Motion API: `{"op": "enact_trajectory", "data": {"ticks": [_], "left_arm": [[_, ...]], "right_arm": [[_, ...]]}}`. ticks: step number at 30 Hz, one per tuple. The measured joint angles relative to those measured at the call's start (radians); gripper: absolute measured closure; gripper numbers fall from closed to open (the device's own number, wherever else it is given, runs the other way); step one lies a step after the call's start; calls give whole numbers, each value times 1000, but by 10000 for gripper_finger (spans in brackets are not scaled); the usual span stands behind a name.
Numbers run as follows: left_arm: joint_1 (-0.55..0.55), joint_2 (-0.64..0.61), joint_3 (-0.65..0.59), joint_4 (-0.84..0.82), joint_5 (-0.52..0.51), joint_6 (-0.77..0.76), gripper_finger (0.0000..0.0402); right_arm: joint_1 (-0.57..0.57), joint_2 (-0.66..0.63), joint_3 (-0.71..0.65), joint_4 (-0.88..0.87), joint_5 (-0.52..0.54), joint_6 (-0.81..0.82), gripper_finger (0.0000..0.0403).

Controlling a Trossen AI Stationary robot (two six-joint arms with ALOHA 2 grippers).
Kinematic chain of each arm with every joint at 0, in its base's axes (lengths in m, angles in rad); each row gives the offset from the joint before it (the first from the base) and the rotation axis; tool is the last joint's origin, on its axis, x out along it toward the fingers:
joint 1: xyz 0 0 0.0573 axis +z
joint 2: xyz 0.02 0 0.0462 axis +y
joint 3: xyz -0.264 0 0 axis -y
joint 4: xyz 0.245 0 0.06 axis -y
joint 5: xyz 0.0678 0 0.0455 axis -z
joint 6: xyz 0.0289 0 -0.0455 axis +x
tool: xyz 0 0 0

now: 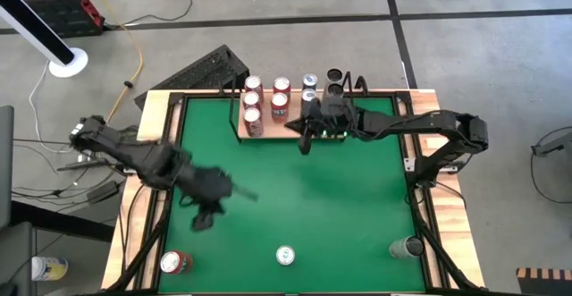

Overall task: Place canned beverage on shelf
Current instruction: Put the orange soda can on the shelf

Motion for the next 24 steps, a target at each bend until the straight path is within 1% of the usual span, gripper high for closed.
{"op": "enact_trajectory", "data": {"ticks": [2,5,8,10,15,17,19,21,24], "left_arm": [[-94,2,0,-43,17,-62,402],[-223,11,0,-41,4,-135,402],[-353,9,0,-36,-45,-206,402],[-448,10,0,-45,-70,-246,402],[-670,14,-5,-83,-190,-324,401],[-731,23,-10,-92,-235,-341,397],[-775,36,-10,-90,-257,-332,385],[-796,49,-10,-99,-259,-313,366],[-799,71,-10,-130,-263,-324,324]], "right_arm": [[49,0,0,5,35,22,382],[138,0,6,4,159,54,382],[225,0,14,6,307,123,382],[276,0,18,7,380,194,382],[393,0,18,-4,476,346,382],[436,0,18,-2,510,395,382],[473,0,18,-3,535,436,382],[501,0,18,-2,543,445,382],[539,0,18,-1,558,463,382]]}}
